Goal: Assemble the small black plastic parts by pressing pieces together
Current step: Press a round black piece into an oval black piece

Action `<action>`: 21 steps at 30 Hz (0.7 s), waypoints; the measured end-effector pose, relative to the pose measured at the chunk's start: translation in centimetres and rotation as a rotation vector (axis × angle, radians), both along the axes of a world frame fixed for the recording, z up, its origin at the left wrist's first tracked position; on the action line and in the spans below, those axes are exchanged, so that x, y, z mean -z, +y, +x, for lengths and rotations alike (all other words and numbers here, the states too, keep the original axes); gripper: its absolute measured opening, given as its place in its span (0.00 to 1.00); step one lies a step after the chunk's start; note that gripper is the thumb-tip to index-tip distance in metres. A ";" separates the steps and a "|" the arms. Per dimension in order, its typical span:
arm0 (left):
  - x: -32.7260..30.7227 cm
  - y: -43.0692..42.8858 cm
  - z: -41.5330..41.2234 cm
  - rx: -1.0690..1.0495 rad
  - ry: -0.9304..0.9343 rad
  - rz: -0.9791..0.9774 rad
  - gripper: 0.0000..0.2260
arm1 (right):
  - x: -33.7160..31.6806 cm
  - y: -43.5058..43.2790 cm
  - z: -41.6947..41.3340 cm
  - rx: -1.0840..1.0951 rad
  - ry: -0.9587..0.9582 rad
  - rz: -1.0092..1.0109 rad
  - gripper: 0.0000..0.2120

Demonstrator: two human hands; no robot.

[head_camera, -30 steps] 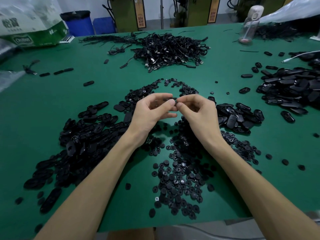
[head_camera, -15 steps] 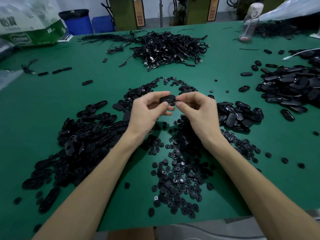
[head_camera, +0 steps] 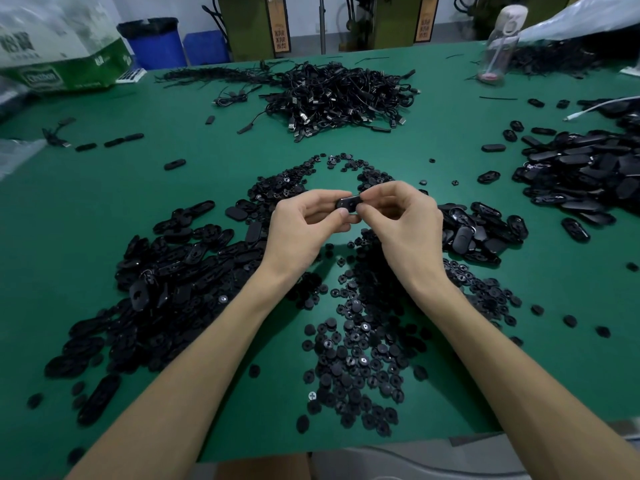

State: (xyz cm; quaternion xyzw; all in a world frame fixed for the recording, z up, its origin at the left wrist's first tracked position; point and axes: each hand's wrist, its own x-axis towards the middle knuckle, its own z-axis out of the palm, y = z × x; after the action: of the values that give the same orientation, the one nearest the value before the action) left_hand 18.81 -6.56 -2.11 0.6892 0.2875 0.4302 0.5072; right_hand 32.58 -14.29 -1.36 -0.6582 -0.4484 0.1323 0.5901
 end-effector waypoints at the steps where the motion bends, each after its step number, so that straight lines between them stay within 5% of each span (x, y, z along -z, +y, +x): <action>1: 0.0 0.0 0.0 0.000 -0.001 -0.002 0.12 | 0.0 0.0 0.0 -0.001 -0.009 -0.002 0.04; 21: -0.2 -0.9 0.1 0.063 -0.142 -0.168 0.09 | 0.0 0.1 0.0 -0.002 -0.053 -0.009 0.02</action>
State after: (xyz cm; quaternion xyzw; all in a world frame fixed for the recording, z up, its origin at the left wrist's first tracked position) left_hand 18.96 -7.49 -1.92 0.6209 0.2637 0.4363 0.5955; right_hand 32.57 -14.24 -1.32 -0.6636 -0.4639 0.1175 0.5750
